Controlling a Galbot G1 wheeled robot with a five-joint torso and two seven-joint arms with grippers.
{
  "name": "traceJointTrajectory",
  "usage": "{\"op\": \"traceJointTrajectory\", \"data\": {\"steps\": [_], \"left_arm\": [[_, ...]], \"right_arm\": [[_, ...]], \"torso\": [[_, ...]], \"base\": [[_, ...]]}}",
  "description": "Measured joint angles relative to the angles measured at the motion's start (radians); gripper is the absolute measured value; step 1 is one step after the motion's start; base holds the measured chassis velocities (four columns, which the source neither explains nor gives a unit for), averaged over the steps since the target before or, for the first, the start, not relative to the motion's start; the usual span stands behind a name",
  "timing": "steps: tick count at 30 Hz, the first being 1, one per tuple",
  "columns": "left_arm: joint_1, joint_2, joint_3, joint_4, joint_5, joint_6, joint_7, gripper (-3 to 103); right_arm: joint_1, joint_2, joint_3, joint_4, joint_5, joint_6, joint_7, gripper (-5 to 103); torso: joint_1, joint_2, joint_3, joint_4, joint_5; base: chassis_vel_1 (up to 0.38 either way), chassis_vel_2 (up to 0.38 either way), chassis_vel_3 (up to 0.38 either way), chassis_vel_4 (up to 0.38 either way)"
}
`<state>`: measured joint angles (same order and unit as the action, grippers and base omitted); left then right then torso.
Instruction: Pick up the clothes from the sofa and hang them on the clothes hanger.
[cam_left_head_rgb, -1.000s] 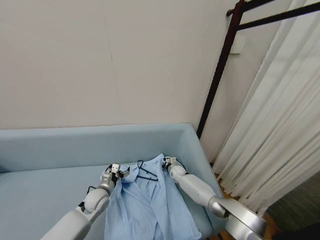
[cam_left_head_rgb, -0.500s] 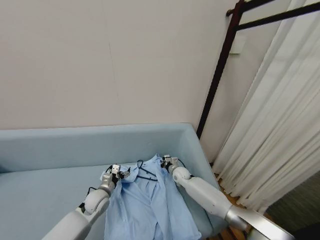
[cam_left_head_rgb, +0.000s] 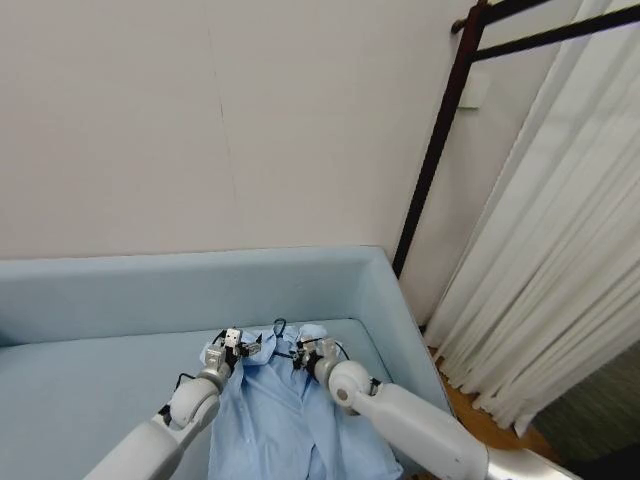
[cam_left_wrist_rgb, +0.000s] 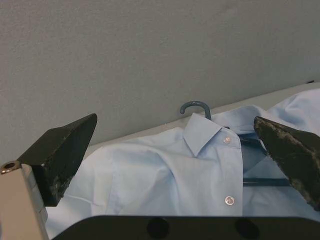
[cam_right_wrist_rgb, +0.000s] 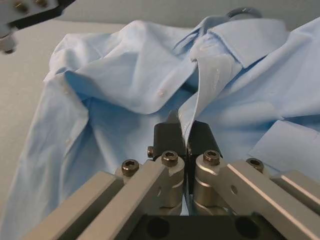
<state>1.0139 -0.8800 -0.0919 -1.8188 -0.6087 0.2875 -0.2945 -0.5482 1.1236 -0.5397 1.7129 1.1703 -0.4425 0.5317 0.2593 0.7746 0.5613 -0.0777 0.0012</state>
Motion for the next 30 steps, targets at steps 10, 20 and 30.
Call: {"op": "traceJointTrajectory", "data": {"steps": [10,20,30], "left_arm": [[-0.004,-0.003,0.0,0.002,0.0,0.0,-0.001,100],[-0.015,-0.011,0.0,0.007,0.0,0.0,-0.001,100],[0.025,-0.004,-0.014,-0.027,-0.002,0.032,-0.017,100]], "right_arm": [[-0.011,0.077,-0.039,-0.049,0.038,-0.032,0.12,8],[-0.05,-0.07,0.013,0.122,0.059,-0.03,0.157,41],[-0.157,-0.298,0.099,0.244,-0.054,-0.027,0.008,79]], "torso": [[0.0,0.0,0.0,0.0,0.0002],[0.0,0.0,0.0,-0.0004,0.0003],[0.0,0.0,0.0,-0.0004,0.0004]], "base": [[0.0,0.0,0.0,0.0],[0.0,0.0,0.0,0.0],[0.0,0.0,0.0,0.0]]}}
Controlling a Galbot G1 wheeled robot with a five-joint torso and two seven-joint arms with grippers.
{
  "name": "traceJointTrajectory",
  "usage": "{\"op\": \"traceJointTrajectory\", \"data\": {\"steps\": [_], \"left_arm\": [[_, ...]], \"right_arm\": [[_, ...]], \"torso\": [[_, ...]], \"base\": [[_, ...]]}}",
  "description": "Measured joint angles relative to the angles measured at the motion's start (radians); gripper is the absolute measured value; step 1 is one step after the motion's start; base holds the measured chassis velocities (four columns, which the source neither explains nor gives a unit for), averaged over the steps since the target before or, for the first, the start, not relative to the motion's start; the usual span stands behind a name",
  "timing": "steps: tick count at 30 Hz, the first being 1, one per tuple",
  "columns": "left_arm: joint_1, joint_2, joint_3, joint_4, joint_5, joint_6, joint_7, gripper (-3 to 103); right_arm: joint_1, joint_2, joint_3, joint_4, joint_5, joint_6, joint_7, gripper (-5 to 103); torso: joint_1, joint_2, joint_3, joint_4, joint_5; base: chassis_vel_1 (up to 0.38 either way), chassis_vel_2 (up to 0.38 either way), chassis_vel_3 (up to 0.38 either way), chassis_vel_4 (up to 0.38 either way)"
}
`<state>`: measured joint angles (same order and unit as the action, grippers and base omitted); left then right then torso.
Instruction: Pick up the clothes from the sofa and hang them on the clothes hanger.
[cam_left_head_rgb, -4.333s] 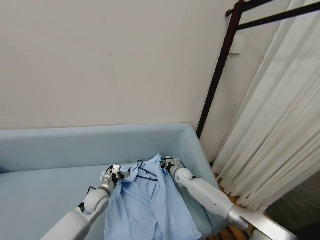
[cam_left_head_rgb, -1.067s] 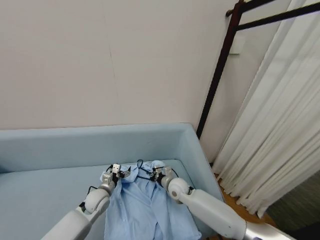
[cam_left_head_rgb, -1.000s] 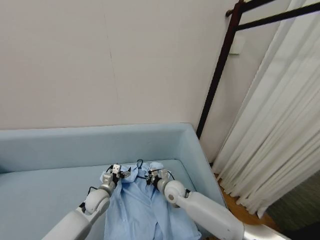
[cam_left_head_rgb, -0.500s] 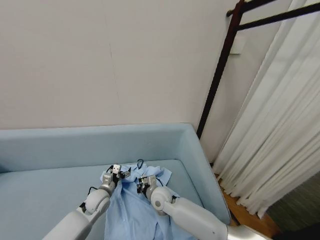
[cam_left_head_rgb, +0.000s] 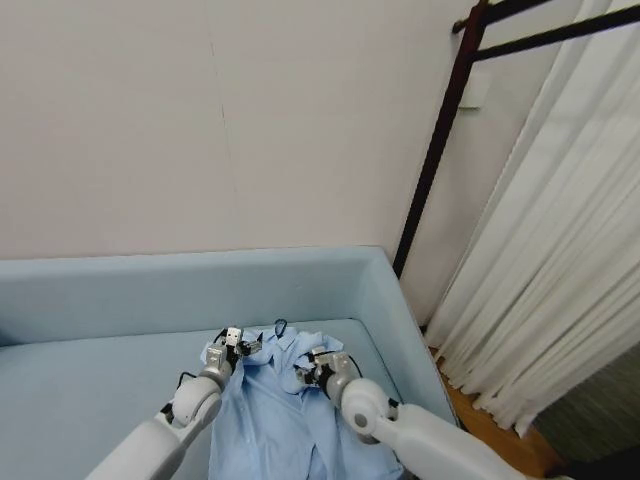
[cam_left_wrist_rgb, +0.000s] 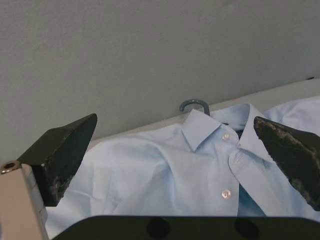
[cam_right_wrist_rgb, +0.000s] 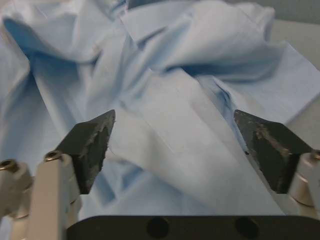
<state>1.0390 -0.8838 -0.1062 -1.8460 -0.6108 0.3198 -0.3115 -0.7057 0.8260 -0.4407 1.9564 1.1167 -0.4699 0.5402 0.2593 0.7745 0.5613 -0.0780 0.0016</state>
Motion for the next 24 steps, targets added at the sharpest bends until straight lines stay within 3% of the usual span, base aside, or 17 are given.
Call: {"op": "traceJointTrajectory", "data": {"steps": [4,7,15,24], "left_arm": [[0.084,0.012,-0.045,-0.059,-0.016,0.033,-0.028,100],[0.22,0.017,-0.125,-0.136,-0.018,0.059,-0.045,100],[0.415,-0.027,-0.244,-0.219,-0.011,0.088,-0.062,100],[0.498,-0.044,-0.242,-0.222,-0.01,0.135,-0.072,100]], "right_arm": [[-0.089,-0.066,0.068,0.02,-0.028,-0.006,-0.077,90],[-0.19,-0.109,0.151,0.053,-0.029,-0.026,-0.127,100],[-0.303,-0.147,0.26,0.044,-0.035,-0.053,-0.188,100],[-0.329,-0.123,0.296,-0.071,-0.079,-0.02,-0.227,100]], "torso": [[0.0,0.0,0.0,-0.0002,-0.0001],[0.0,0.0,0.0,0.0006,-0.0001],[0.0,0.0,0.0,0.0002,0.0],[0.0,0.0,0.0,0.0001,-0.0001]], "base": [[0.0,0.0,0.0,0.0],[0.0,0.0,0.0,0.0],[0.0,0.0,0.0,0.0],[0.0,0.0,0.0,0.0]]}}
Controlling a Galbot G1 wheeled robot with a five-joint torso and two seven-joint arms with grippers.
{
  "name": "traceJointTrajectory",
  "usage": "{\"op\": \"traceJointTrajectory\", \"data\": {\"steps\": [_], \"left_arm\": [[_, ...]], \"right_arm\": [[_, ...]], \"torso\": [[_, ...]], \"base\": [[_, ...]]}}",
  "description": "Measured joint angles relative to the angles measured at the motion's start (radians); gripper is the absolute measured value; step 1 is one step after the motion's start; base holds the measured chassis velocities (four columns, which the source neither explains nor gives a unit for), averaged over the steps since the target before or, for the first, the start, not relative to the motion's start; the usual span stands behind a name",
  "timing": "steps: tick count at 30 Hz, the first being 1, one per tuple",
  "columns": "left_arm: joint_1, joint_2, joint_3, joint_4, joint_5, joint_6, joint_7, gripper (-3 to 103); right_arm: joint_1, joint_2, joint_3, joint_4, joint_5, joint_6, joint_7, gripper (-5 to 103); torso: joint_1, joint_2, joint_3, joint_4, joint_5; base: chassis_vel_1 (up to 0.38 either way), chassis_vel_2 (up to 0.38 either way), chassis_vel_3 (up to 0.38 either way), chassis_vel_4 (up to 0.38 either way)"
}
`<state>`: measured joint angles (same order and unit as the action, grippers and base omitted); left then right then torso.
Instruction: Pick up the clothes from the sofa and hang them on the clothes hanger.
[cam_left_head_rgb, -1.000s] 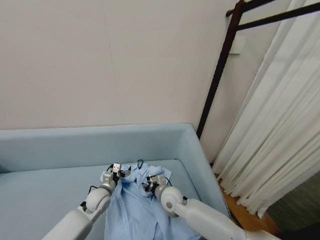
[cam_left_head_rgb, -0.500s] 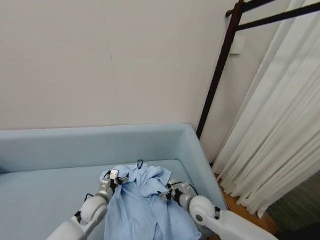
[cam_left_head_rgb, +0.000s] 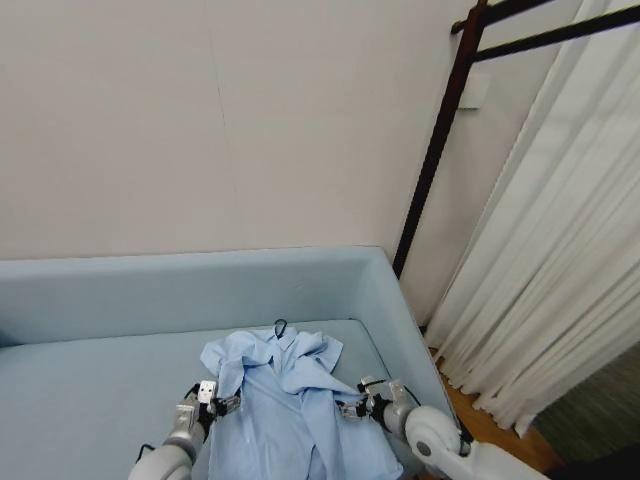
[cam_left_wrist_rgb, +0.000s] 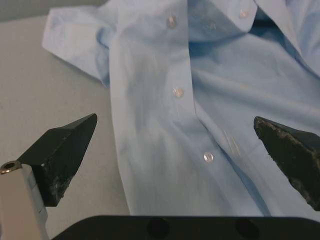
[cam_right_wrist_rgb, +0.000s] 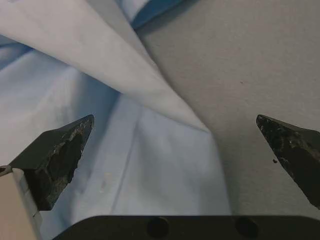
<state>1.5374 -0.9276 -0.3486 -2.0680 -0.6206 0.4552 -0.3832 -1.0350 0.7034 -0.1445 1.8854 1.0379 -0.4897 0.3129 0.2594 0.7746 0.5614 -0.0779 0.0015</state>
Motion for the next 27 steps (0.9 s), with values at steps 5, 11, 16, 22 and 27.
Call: {"op": "traceJointTrajectory", "data": {"steps": [5,11,16,22,27], "left_arm": [[0.009,-0.024,0.035,0.029,0.0,0.01,0.001,100],[-0.027,-0.049,0.065,0.066,-0.019,0.019,0.009,101],[-0.063,-0.06,0.083,0.084,-0.038,0.041,0.008,96],[-0.084,-0.073,0.091,0.11,-0.048,0.044,-0.004,84],[-0.087,-0.079,0.087,0.136,-0.049,0.044,-0.006,62]], "right_arm": [[-0.028,0.004,0.036,-0.041,-0.011,0.013,-0.03,100],[-0.037,0.019,0.045,-0.066,-0.017,0.021,-0.038,91],[-0.029,0.028,0.034,-0.076,-0.022,0.024,-0.038,74],[-0.017,0.038,0.019,-0.082,-0.023,0.027,-0.037,54],[-0.005,0.049,0.005,-0.095,-0.023,0.032,-0.038,48]], "torso": [[0.0,0.0,0.0,-0.0001,0.0],[0.0,0.0,0.0,0.0,0.0],[0.0,0.0,0.0,0.0,-0.0001],[0.0,0.0,0.0,0.0,-0.0001],[0.0,0.0,0.0,0.0,-0.0001]], "base": [[0.0,0.0,0.0,0.0],[0.0,0.0,0.0,0.0],[0.0,0.0,0.0,0.0],[0.0,0.0,0.0,0.0],[0.0,0.0,0.0,0.0]]}}
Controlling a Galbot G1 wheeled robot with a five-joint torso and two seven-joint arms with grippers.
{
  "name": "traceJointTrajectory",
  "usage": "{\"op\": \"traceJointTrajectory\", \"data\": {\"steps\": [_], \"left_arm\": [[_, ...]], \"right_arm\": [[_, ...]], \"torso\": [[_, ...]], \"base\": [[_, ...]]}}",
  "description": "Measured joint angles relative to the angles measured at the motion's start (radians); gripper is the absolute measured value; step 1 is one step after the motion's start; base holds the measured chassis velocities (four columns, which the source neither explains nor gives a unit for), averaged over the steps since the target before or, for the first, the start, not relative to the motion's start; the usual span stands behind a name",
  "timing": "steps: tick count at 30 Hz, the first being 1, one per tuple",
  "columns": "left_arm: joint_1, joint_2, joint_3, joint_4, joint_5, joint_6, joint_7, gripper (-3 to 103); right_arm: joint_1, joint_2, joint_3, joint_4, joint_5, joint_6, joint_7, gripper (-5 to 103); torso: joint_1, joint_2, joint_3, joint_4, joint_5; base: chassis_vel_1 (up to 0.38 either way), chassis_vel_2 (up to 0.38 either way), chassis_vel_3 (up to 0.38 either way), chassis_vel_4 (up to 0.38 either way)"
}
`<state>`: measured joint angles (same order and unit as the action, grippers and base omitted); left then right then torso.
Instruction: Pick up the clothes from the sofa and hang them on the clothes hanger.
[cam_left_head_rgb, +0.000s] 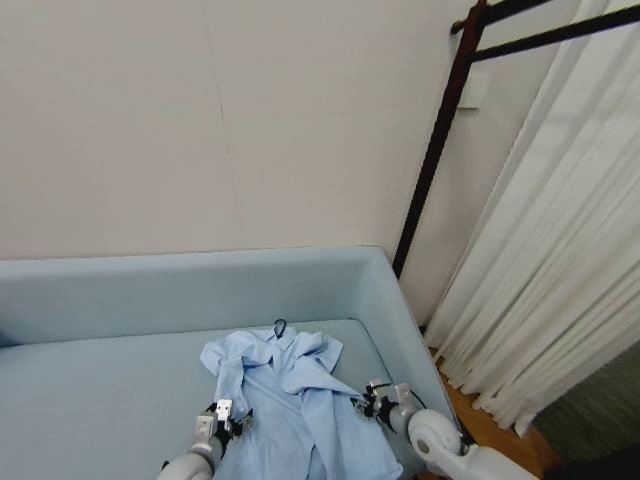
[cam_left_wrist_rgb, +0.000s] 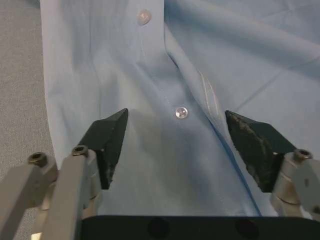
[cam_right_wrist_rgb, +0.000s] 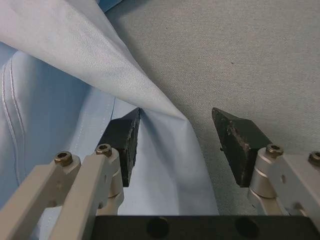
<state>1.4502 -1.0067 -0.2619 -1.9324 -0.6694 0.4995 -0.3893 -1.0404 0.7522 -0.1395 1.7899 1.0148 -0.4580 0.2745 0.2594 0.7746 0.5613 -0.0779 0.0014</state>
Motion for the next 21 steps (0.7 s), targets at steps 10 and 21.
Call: {"op": "traceJointTrajectory", "data": {"steps": [10,21], "left_arm": [[0.028,-0.017,-0.012,0.009,0.003,-0.016,0.008,30],[0.059,-0.018,-0.026,-0.035,0.027,-0.032,0.025,0]], "right_arm": [[0.005,0.009,-0.011,-0.01,0.0,0.019,-0.017,19],[-0.037,-0.006,-0.011,0.099,0.001,0.02,-0.026,0]], "torso": [[0.0,0.0,0.0,0.0,-0.0001],[0.0,0.0,0.0,0.0,0.0]], "base": [[0.0,0.0,0.0,0.0],[0.0,0.0,0.0,0.0]]}}
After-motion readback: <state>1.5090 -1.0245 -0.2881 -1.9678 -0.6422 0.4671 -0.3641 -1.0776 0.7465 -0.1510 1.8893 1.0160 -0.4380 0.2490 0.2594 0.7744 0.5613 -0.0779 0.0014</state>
